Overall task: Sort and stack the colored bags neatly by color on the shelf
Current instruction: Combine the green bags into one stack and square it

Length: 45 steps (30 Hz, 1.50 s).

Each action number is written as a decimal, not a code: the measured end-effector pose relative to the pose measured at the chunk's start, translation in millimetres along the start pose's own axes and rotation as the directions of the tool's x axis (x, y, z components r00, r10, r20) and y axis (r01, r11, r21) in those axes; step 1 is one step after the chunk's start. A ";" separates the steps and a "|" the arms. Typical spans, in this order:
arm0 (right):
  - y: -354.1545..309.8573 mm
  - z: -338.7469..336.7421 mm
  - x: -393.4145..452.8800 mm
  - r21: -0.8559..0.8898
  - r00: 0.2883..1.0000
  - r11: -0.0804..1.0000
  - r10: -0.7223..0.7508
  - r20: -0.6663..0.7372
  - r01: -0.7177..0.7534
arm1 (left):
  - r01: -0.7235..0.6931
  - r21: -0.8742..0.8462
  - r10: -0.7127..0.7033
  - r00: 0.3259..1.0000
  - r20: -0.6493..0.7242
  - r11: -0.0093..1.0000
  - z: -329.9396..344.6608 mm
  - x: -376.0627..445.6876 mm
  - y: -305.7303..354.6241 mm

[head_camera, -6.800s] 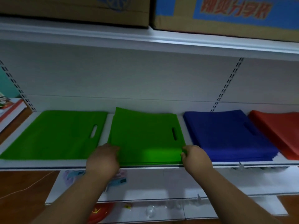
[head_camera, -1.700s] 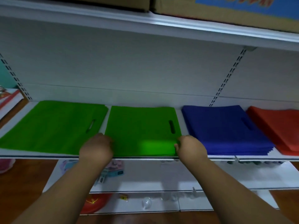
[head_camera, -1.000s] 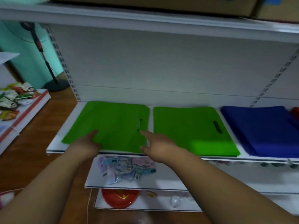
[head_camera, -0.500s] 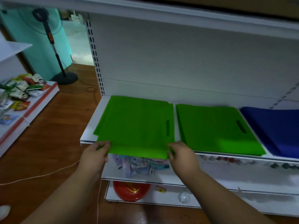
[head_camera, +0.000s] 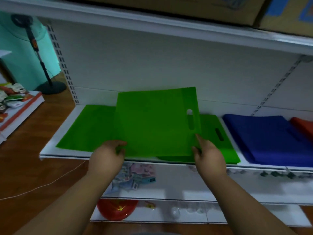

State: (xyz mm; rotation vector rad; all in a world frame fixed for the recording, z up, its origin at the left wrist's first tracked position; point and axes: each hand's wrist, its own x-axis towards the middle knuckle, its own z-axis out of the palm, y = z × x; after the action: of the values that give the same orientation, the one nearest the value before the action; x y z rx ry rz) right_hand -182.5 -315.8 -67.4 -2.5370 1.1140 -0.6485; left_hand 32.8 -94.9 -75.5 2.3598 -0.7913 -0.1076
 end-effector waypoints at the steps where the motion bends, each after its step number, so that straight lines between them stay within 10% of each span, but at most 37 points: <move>1: 15.1 -9.8 2.3 -0.025 0.999 0.999 0.030 0.022 -0.030 | -0.010 0.025 0.010 1.000 0.011 1.000 9.8 0.4 16.6; 23: 145.1 -63.8 45.9 -0.381 0.945 0.924 0.148 0.292 -0.027 | -0.021 0.423 -0.020 0.995 0.093 0.906 118.5 -12.7 143.9; 30: 76.8 -41.1 33.8 -0.088 0.964 0.995 -0.030 0.263 0.054 | 0.020 0.175 -0.017 1.000 -0.017 0.984 83.5 -14.7 114.8; 35: -16.7 7.4 23.6 0.046 0.907 0.988 -0.154 0.393 0.148 | 0.231 -0.016 -0.225 0.960 0.166 0.973 23.4 14.1 45.0; 45: -145.6 72.8 14.6 -0.151 0.705 0.988 0.079 0.704 0.039 | 0.324 0.003 -0.307 0.895 0.322 0.946 -58.3 27.9 -75.3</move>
State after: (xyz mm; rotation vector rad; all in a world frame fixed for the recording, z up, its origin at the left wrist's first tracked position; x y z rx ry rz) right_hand -46.8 -225.0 -62.3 -2.5050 0.9045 0.4497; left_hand 109.7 -32.3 -71.1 2.4352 -0.5310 -0.6546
